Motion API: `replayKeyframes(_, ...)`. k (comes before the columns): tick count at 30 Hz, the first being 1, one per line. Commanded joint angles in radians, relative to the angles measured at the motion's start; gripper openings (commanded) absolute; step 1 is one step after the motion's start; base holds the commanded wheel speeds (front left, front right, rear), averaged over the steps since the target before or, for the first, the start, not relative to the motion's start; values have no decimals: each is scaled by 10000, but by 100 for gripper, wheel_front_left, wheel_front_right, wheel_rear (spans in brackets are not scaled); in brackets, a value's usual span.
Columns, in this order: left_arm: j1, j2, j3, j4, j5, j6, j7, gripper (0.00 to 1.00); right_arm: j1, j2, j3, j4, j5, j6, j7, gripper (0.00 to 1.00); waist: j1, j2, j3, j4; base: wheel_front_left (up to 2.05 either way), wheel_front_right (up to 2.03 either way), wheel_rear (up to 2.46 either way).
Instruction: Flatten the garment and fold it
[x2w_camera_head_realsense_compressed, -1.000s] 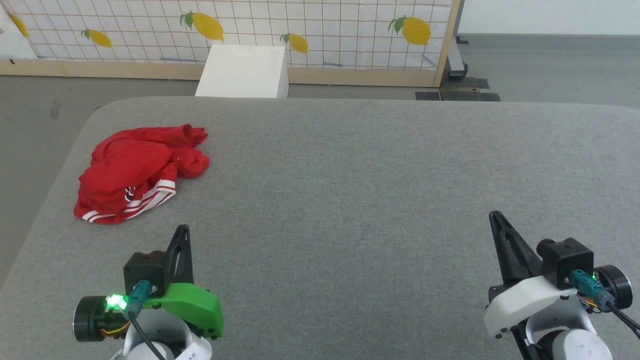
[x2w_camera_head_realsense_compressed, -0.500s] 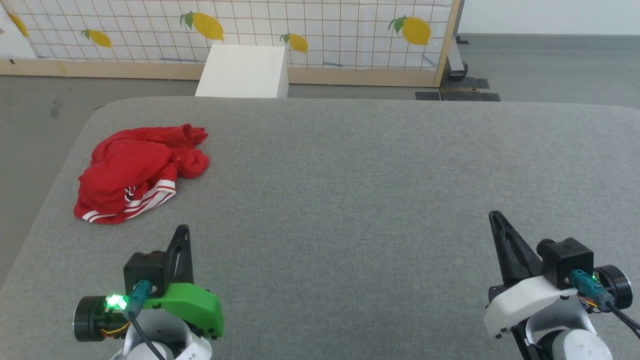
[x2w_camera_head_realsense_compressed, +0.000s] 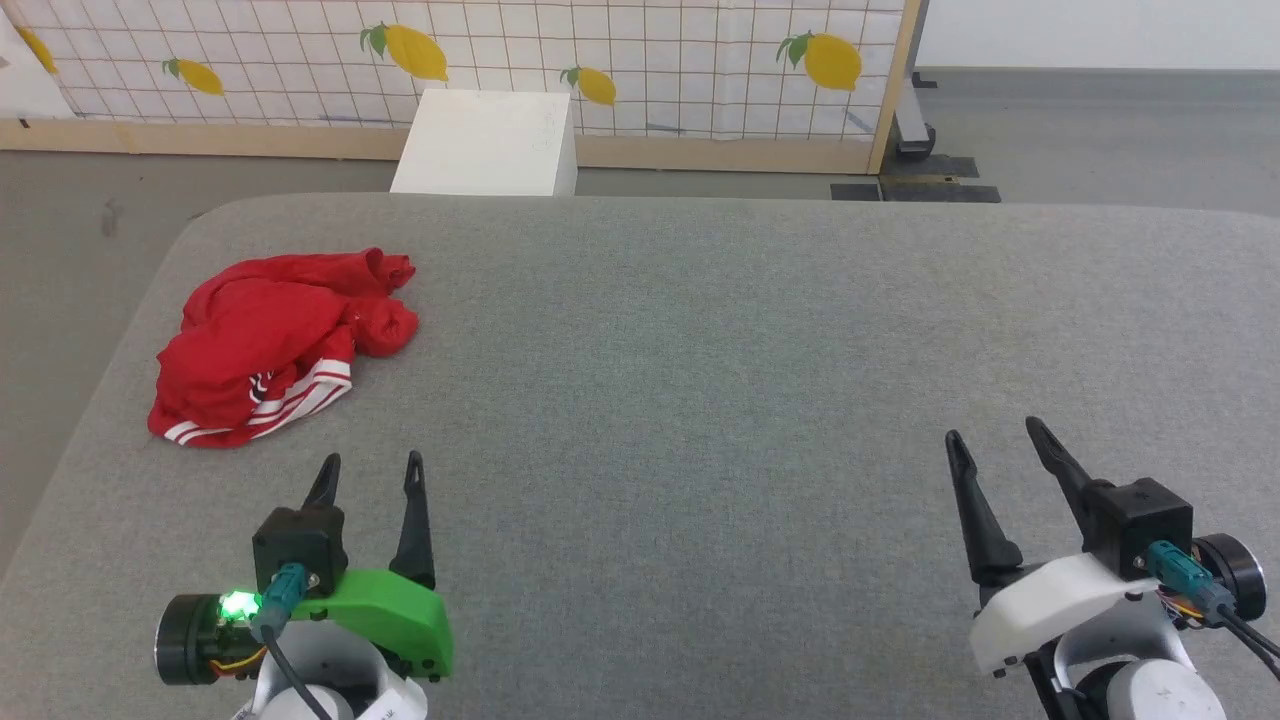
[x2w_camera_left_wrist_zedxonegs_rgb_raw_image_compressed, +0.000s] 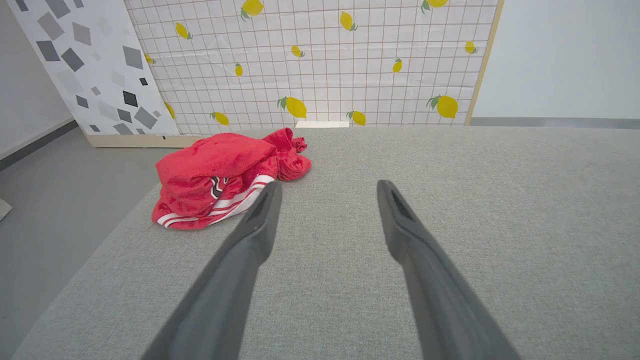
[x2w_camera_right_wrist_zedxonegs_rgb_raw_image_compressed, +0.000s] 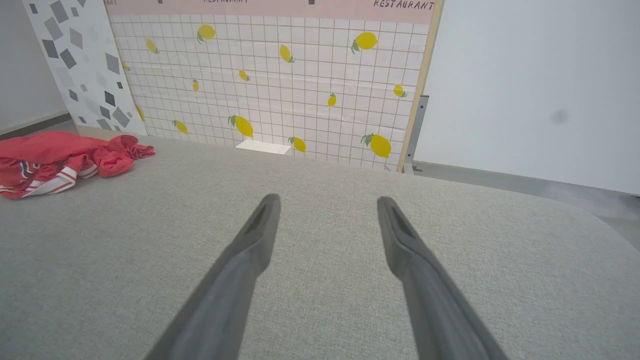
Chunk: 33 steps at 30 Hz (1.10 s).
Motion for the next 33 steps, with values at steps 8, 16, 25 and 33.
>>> replayKeyframes(8, -21, -2, -115, 192, -150, 66, -249, 100, 108, 2, -136, 112, 287, -2, -246, 100, 0, 0, 3, -1, 0, 0, 0)
replayKeyframes(16, -45, -2, -176, 319, -252, 96, -418, 100, 150, 3, -218, 201, 458, -3, -415, 100, 0, 0, -3, 1, 0, 0, 0)
replayKeyframes(25, -63, -6, -243, 454, -372, 139, -600, 100, 205, 4, -305, 270, 655, -5, -598, 100, 0, 0, 6, 7, 0, 0, 0)
replayKeyframes(33, -86, -10, -309, 594, -470, 161, -764, 100, 262, 5, -392, 324, 791, -6, -763, 100, 0, 0, 27, 6, 0, 0, 0)
